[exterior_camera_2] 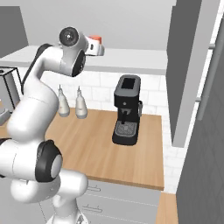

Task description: Gather all objects into one cabinet and sort the glasses and bowls to opposite sides.

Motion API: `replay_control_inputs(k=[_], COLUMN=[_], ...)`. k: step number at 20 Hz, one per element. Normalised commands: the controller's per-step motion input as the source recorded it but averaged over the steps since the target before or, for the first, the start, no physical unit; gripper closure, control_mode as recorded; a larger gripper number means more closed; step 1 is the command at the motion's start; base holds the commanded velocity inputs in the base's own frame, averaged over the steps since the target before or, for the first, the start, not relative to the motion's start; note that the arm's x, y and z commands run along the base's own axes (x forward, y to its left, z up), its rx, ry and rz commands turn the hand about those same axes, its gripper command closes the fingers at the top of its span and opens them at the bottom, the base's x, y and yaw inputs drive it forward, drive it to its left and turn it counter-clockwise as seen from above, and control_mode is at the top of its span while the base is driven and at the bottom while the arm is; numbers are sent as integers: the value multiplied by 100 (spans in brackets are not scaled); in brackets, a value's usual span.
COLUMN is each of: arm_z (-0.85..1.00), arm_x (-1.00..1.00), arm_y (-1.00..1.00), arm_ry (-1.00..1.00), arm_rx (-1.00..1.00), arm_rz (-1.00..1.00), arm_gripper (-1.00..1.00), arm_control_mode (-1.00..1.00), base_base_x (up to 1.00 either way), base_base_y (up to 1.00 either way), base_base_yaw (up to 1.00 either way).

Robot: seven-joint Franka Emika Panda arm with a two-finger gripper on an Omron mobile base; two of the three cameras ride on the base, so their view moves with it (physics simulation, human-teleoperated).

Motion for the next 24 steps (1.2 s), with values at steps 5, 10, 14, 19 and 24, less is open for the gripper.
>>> replay_control_inputs(k=[5, 10, 14, 19, 24], arm_z=[0, 0, 0, -13, -33], arm_x=[57, 56, 56, 54, 36], arm_y=[0, 0, 0, 0, 0], arm_ry=[4, 4, 5, 1, 0], arm_rx=[0, 0, 0, 0, -1], arm_rz=[0, 0, 0, 1, 2], arm_gripper=[-100, -100, -100, -100, -100], arm_control_mode=[-100, -100, -100, -100, -100], base_base_x=[0, 0, 0, 0, 0], base_base_y=[0, 0, 0, 0, 0], base_base_yaw=[0, 0, 0, 0, 0])
